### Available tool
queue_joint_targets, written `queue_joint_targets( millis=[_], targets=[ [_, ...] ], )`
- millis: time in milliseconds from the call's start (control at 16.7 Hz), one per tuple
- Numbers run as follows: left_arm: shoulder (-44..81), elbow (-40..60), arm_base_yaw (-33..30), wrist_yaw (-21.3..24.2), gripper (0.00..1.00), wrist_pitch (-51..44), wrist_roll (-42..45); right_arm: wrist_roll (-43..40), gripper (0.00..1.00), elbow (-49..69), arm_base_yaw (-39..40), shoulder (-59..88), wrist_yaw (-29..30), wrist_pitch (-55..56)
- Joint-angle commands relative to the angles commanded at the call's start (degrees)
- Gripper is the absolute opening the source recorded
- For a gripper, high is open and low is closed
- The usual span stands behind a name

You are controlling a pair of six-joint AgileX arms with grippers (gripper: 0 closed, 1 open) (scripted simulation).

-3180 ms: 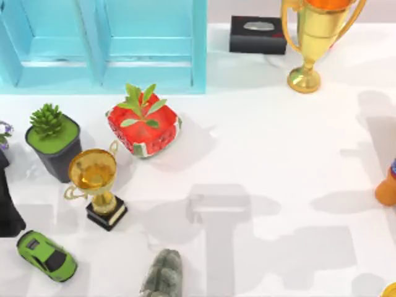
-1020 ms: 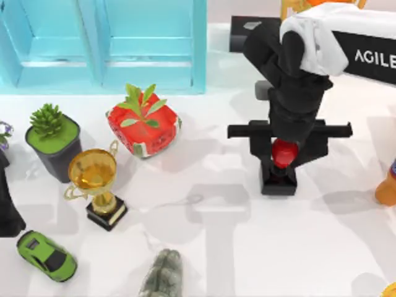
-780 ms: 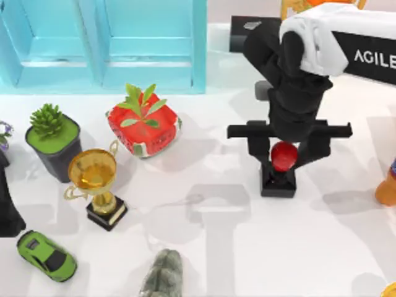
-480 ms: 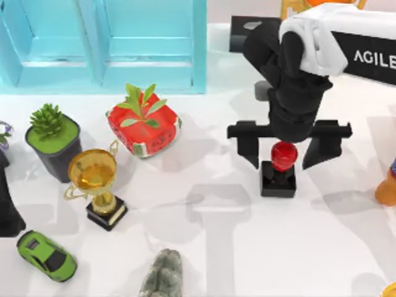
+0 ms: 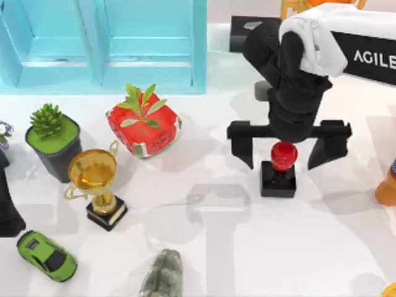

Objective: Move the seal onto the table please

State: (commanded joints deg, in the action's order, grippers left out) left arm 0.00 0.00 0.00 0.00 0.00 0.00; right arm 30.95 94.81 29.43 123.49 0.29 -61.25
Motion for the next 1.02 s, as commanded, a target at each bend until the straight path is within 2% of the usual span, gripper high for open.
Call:
queue_joint_targets(
  millis=[300, 780, 1020],
  targets=[
    [0.0, 0.0, 0.0, 0.0, 1.0, 0.0, 0.0, 0.3, 1.0, 6.6, 0.0, 1.1, 0.1, -6.3],
    [0.0, 0.0, 0.0, 0.0, 1.0, 0.0, 0.0, -0.1, 1.0, 34.6, -0.1, 2.4, -0.1, -32.6],
    [0.0, 0.0, 0.0, 0.0, 1.0, 0.0, 0.0, -0.3, 1.0, 37.9, -0.3, 2.1, 0.0, -35.8]
  ],
)
